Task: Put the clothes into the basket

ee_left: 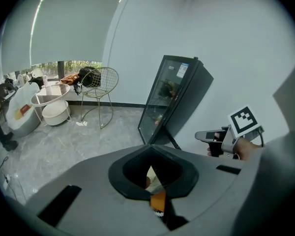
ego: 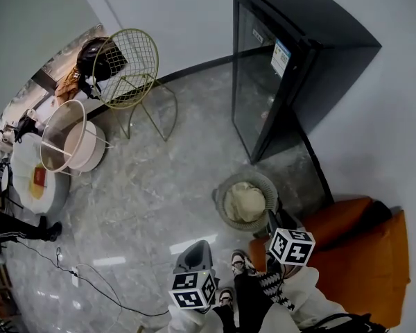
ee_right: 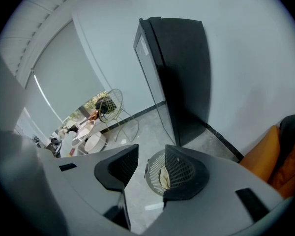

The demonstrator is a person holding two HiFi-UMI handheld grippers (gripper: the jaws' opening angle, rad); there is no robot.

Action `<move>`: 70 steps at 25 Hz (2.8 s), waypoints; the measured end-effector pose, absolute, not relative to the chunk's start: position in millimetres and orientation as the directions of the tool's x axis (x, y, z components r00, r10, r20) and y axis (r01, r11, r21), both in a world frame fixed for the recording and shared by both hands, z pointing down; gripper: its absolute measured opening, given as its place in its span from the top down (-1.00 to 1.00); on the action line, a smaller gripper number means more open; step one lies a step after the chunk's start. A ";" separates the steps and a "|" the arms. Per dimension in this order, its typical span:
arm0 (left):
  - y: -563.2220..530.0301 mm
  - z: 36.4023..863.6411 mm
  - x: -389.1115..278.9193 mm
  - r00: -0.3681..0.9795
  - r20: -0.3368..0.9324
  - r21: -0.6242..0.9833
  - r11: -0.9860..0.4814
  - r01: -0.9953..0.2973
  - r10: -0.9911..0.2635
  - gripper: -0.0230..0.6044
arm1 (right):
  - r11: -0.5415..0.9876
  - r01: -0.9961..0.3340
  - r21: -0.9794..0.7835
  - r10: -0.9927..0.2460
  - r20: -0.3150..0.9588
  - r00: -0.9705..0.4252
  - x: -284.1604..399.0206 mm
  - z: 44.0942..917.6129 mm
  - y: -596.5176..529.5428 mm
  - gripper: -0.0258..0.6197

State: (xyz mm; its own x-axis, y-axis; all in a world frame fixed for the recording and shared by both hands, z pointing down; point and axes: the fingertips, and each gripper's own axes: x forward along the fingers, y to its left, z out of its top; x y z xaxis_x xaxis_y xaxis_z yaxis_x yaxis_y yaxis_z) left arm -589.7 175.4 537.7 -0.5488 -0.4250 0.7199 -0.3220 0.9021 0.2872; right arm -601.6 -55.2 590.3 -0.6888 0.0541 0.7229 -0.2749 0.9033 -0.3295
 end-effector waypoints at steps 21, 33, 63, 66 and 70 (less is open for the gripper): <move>223.7 479.6 -427.3 -0.612 0.598 0.324 0.855 -0.405 -0.517 0.92 | 0.908 -0.217 -0.359 0.029 0.569 -0.822 -437.3 469.0 14.5 0.50; 219.1 441.1 -324.3 -0.624 0.506 0.353 0.803 -0.480 -0.595 0.92 | 0.921 -0.204 -0.333 -0.021 0.479 -0.878 -293.5 407.9 38.9 0.82; 137.0 397.1 -298.4 -0.619 0.475 0.304 0.777 -0.551 -0.625 0.92 | 0.960 -0.115 -0.254 0.021 0.477 -0.879 -262.1 394.0 4.7 0.85; 142.5 397.1 -303.9 -0.623 0.470 0.311 0.778 -0.546 -0.625 0.92 | 0.960 -0.122 -0.251 0.012 0.475 -0.880 -264.7 393.5 7.3 0.85; 144.0 396.3 -306.7 -0.617 0.467 0.317 0.771 -0.552 -0.633 0.92 | 0.957 -0.150 -0.248 -0.014 0.478 -0.878 -264.4 392.6 3.0 0.85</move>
